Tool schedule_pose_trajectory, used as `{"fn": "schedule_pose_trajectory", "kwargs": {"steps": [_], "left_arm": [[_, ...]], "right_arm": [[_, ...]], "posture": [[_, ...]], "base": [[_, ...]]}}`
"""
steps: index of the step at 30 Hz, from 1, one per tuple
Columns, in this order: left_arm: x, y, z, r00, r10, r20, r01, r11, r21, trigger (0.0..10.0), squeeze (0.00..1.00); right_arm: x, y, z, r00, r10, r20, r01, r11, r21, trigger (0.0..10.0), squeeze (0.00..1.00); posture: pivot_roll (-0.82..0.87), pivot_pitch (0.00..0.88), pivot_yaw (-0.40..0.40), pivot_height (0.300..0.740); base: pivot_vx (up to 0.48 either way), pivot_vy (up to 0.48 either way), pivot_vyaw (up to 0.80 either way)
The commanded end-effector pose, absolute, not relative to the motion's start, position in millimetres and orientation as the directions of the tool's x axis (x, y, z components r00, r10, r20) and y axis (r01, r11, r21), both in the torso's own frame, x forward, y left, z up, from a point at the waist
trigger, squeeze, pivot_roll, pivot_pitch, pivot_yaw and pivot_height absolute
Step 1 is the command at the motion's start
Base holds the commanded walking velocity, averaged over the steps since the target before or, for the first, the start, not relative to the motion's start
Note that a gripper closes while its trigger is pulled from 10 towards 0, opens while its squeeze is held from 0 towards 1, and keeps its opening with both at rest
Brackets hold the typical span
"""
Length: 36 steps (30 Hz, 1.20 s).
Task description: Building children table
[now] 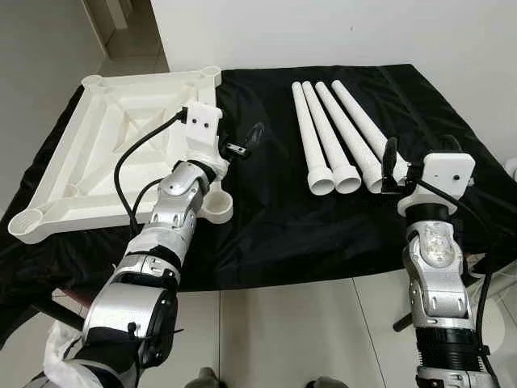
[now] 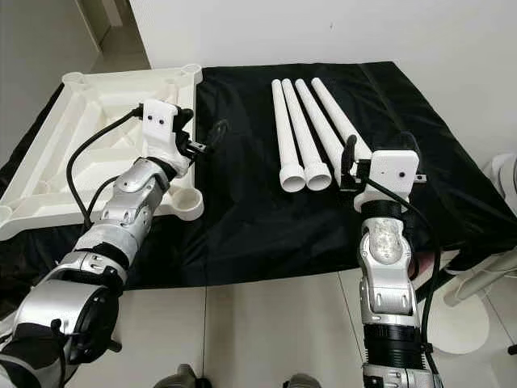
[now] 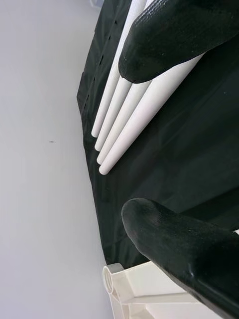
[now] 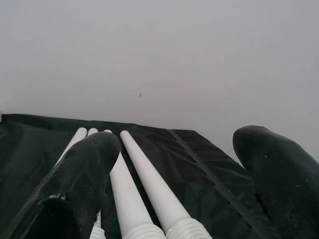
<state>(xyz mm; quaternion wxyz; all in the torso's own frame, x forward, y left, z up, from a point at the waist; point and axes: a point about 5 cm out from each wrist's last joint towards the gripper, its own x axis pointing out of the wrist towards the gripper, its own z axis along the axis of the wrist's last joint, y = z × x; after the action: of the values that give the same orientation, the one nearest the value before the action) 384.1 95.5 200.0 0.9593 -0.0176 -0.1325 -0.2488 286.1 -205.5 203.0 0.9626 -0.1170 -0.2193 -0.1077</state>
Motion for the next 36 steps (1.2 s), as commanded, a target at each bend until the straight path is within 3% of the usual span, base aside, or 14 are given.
{"fn": "schedule_pose_trajectory", "kwargs": {"steps": [1, 36], "left_arm": [[383, 100, 201, 0.832, -0.485, 0.271, 0.491, 0.87, 0.047, 10.0, 0.0], [382, 124, 193, 0.881, -0.39, 0.269, 0.401, 0.916, 0.012, 10.0, 0.0]], "right_arm": [[287, -203, 201, 0.886, -0.146, 0.44, 0.244, 0.954, -0.175, 10.0, 0.0], [293, -202, 193, 0.904, -0.123, 0.409, 0.211, 0.961, -0.178, 10.0, 0.0]], "posture": [[-0.02, 0.0, 0.044, 0.74], [0.03, 0.0, -0.011, 0.74]], "base": [[0.0, 0.0, 0.0], [0.0, 0.0, 0.0]]}}
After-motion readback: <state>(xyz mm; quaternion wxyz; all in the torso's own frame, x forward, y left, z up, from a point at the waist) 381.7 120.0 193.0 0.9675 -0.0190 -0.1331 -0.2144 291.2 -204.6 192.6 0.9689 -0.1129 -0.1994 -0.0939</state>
